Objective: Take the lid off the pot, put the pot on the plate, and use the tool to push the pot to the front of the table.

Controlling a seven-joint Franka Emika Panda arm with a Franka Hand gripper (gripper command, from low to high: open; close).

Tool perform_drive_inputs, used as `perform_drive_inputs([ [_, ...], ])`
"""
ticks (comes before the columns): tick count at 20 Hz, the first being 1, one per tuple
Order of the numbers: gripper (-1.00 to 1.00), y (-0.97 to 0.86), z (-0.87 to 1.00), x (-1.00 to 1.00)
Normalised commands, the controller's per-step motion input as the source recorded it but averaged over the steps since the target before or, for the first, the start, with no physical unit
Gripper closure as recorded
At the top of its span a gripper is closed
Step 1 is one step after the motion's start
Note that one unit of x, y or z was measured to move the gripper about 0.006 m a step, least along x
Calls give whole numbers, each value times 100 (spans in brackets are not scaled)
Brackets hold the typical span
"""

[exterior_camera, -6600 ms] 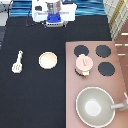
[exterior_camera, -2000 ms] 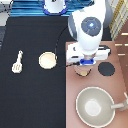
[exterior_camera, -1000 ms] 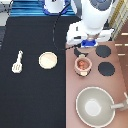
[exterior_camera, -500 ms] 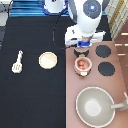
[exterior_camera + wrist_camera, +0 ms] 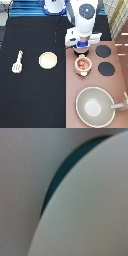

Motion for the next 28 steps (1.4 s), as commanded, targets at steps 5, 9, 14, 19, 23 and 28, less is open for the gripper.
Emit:
perform_drive_inputs([
  [5,-100,17,14,3],
  [9,-100,19,44,-14],
  [14,-100,12,65,-12],
  [19,-100,3,88,46],
  [23,-100,0,58,79],
  [28,-100,-4,50,81],
])
